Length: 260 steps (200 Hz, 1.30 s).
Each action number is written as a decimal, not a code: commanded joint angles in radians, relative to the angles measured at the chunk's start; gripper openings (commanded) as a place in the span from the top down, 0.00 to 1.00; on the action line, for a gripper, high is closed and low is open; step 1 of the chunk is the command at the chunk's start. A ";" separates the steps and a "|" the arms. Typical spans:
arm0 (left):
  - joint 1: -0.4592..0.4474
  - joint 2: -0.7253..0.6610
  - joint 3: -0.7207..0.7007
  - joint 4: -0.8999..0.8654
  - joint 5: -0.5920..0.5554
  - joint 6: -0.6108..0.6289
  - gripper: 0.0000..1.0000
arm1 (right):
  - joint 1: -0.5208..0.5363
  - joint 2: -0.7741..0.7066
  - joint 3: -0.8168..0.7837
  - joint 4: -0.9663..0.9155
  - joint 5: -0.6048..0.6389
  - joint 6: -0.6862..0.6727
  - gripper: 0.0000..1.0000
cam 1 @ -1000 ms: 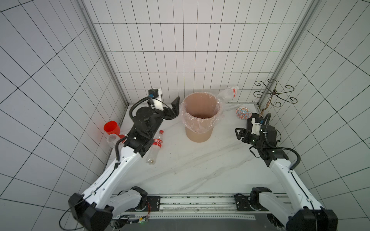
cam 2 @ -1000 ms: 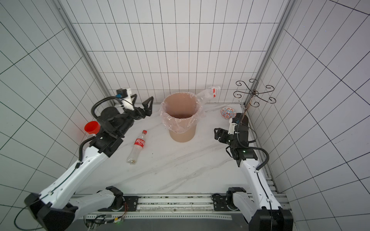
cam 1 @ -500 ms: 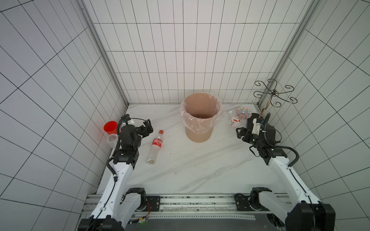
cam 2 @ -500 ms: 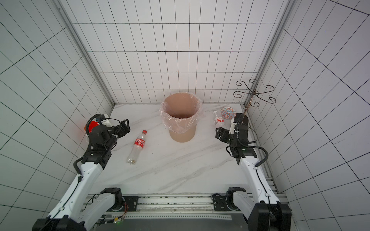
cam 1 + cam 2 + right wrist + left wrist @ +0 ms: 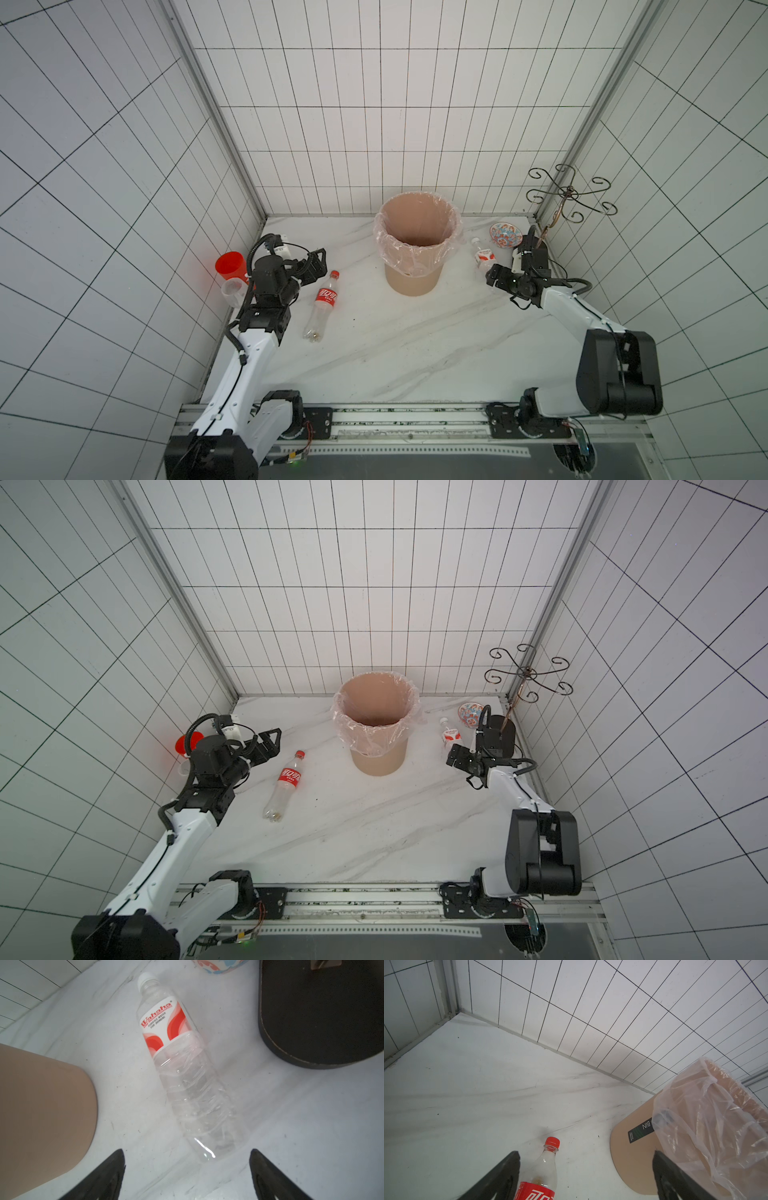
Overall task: Throw the plastic bottles in the bin
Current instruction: Pick up the plastic bottle from the top-right of the table.
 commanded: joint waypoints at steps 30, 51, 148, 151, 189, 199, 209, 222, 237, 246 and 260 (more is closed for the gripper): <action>-0.002 0.003 -0.016 0.031 0.029 0.048 0.03 | -0.007 0.172 0.347 -0.123 0.081 -0.157 0.05; 0.000 0.010 -0.025 0.039 0.038 0.052 0.03 | -0.008 0.272 0.443 -0.184 0.084 -0.198 0.05; -0.006 0.038 -0.028 0.062 0.122 0.069 0.03 | 0.015 0.390 0.447 -0.175 0.045 -0.211 0.11; -0.005 0.038 -0.029 0.064 0.127 0.070 0.03 | 0.014 0.393 0.447 -0.176 0.045 -0.209 0.11; -0.015 0.037 -0.027 0.065 0.141 0.076 0.03 | 0.030 0.391 0.409 -0.136 0.034 -0.188 0.19; -0.015 0.039 -0.025 0.067 0.150 0.077 0.03 | 0.033 0.392 0.402 -0.129 0.033 -0.186 0.20; -0.015 0.038 -0.025 0.067 0.150 0.077 0.03 | 0.037 0.396 0.397 -0.123 0.031 -0.185 0.20; -0.015 0.036 -0.027 0.066 0.151 0.077 0.03 | 0.039 0.401 0.386 -0.111 0.028 -0.182 0.21; -0.015 0.035 -0.026 0.066 0.156 0.080 0.03 | 0.043 0.411 0.376 -0.104 0.023 -0.180 0.23; -0.016 0.034 -0.026 0.065 0.159 0.081 0.03 | 0.045 0.417 0.372 -0.104 0.025 -0.178 0.23; -0.017 0.030 -0.027 0.065 0.161 0.080 0.03 | 0.047 0.419 0.362 -0.100 0.034 -0.175 0.23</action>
